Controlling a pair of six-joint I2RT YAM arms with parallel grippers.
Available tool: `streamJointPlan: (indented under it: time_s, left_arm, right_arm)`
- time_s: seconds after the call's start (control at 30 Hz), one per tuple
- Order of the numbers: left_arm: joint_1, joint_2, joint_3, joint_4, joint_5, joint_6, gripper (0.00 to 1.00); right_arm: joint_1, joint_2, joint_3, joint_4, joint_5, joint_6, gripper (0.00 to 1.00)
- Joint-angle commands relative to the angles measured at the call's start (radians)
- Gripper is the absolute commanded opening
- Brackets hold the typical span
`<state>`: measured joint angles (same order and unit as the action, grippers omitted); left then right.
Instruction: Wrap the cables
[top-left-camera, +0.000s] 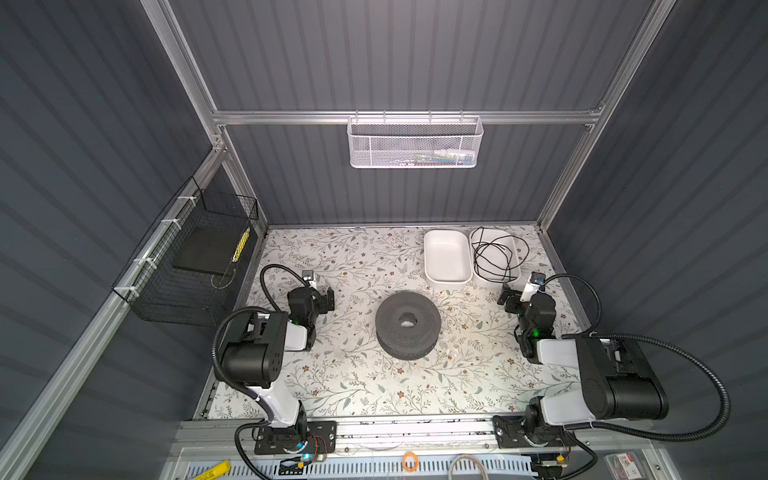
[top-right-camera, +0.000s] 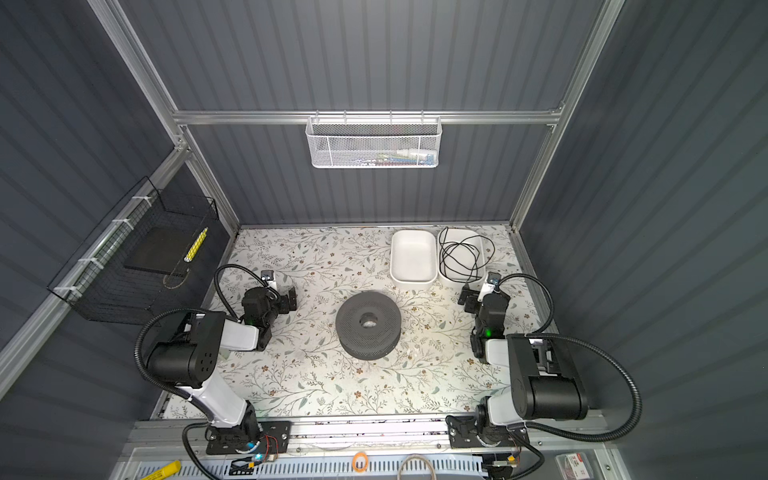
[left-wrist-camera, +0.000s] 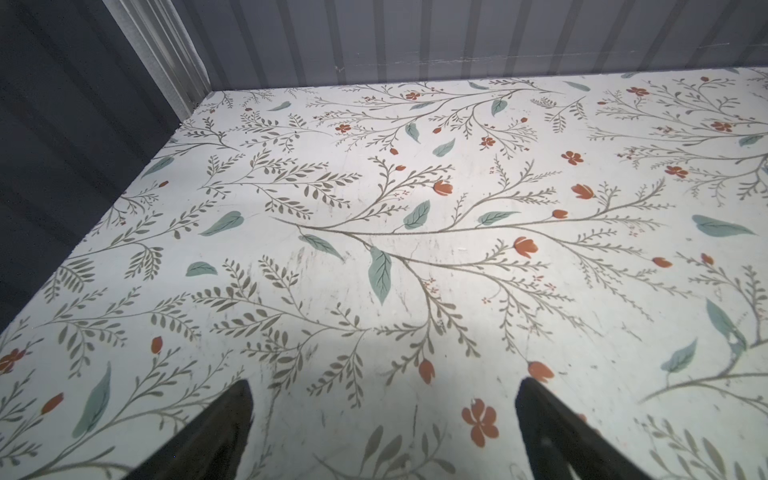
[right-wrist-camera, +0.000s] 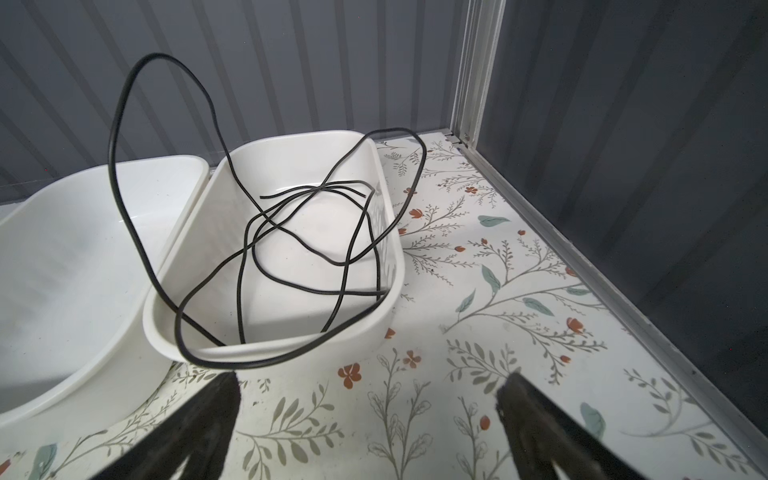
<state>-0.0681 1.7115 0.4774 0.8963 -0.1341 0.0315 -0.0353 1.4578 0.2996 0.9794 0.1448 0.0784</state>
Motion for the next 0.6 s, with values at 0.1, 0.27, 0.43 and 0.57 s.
streamJointPlan:
  time_s: [0.1, 0.27, 0.43, 0.57]
  left_arm:
    - [0.005, 0.006, 0.002, 0.003, -0.010, -0.009, 0.99]
    - [0.005, 0.006, 0.003, 0.003, -0.009, -0.008, 0.99]
    - [0.005, 0.006, 0.003, 0.003, -0.010, -0.008, 1.00]
    - [0.005, 0.006, 0.003, 0.003, -0.010, -0.009, 0.99]
  right_arm:
    - [0.013, 0.000, 0.009, 0.026, 0.021, -0.011, 0.99]
    - [0.018, 0.001, 0.006, 0.034, 0.027, -0.015, 0.99]
    - [0.020, 0.001, 0.005, 0.037, 0.032, -0.017, 0.99]
    - [0.020, 0.003, 0.006, 0.036, 0.032, -0.018, 0.99]
